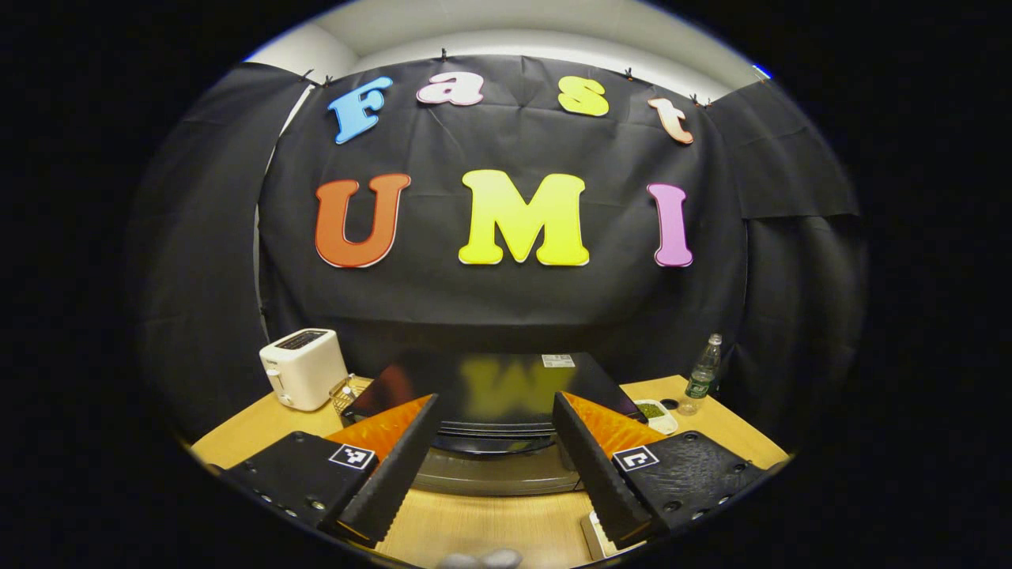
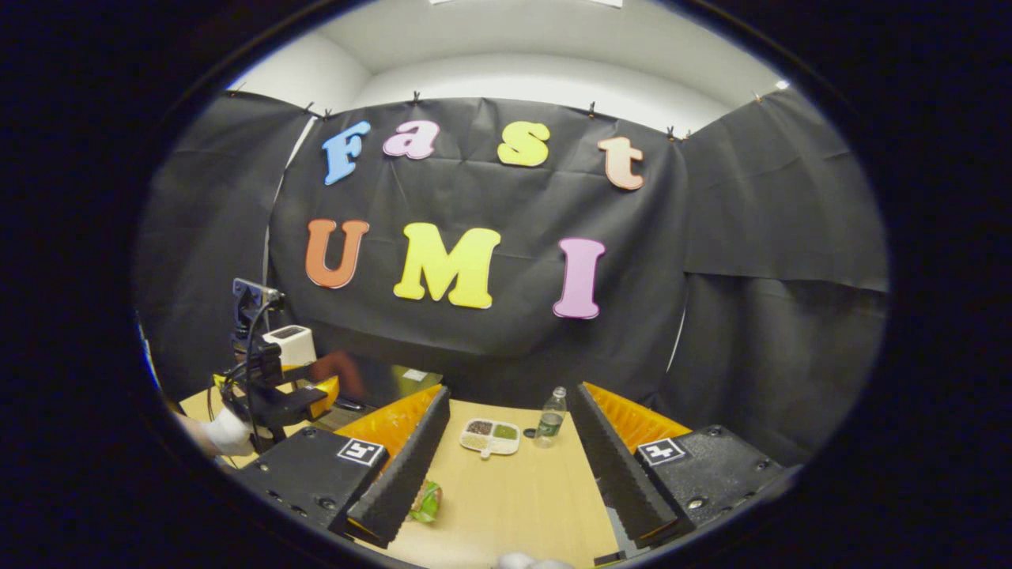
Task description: Open the electric oven with the left hand, put the food in, and close the electric oven.
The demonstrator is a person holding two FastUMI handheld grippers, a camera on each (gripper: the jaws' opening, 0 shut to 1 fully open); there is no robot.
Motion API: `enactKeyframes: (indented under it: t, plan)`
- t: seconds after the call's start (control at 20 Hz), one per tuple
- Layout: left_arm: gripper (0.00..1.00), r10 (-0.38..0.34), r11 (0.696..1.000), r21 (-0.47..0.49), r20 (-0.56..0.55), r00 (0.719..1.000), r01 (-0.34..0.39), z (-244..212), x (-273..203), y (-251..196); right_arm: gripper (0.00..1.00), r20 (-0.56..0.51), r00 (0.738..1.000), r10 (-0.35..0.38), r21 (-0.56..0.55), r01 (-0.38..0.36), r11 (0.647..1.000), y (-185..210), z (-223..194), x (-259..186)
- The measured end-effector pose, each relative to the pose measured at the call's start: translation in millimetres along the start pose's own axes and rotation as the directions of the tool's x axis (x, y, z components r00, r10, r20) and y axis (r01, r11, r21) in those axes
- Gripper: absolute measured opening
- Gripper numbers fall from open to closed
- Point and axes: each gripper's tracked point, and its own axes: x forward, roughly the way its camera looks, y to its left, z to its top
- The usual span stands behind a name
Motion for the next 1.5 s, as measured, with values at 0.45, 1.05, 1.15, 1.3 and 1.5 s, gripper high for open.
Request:
enactKeyframes:
  t: [0.45,1.05,1.15,1.3,1.5]
  plan:
    - [0.94,0.021,1.000,0.007,-0.107,0.994,-0.020,-48,34,10,0.98,-0.040,0.999,0.007,0.007,-0.006,1.000,5,-13,18]
    - [0.97,0.019,0.999,0.050,-0.129,0.991,-0.013,-55,32,18,1.00,-0.067,0.998,0.012,0.032,-0.009,0.999,11,-26,21]
    - [0.98,0.018,0.999,0.051,-0.130,0.991,-0.012,-57,27,18,1.00,-0.068,0.998,0.013,0.020,-0.012,1.000,14,-27,20]
    - [0.97,0.016,0.999,0.052,-0.134,0.991,-0.009,-61,14,17,1.00,-0.063,0.998,0.027,0.019,-0.026,0.999,20,-27,18]
    - [0.97,0.015,0.999,0.050,-0.148,0.989,-0.007,-73,-9,17,1.00,-0.062,0.997,0.046,0.025,-0.044,0.999,29,-27,13]
